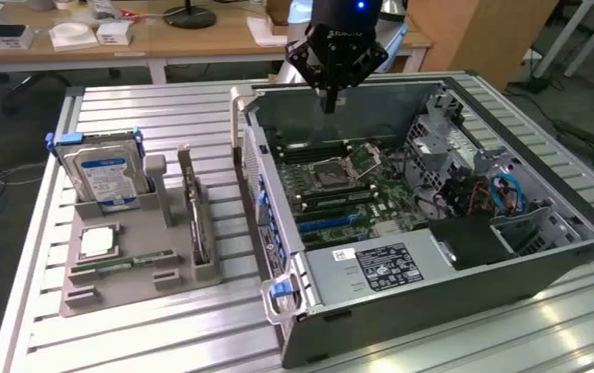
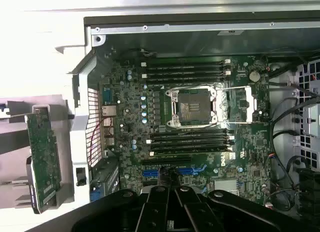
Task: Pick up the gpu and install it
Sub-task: 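Reach for the gpu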
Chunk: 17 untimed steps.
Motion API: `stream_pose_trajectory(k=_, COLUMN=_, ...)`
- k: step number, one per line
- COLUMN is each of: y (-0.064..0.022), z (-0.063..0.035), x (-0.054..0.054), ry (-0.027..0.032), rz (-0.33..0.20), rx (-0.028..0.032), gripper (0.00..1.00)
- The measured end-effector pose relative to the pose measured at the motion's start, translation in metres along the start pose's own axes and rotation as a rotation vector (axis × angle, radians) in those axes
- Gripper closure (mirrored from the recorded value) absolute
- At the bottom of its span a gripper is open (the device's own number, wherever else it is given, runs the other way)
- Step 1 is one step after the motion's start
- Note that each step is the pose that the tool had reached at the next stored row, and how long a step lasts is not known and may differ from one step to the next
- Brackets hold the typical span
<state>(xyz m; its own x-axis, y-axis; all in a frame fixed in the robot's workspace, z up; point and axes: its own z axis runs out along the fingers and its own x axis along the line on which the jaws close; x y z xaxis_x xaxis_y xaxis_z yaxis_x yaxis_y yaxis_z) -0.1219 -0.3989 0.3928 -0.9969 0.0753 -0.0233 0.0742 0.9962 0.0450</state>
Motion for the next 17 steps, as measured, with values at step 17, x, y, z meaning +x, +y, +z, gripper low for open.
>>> stream_pose_trajectory(k=17, y=-0.0002, z=-0.0001, x=0.0028, ry=0.0, rz=0.0, rx=0.0, gripper=0.9)
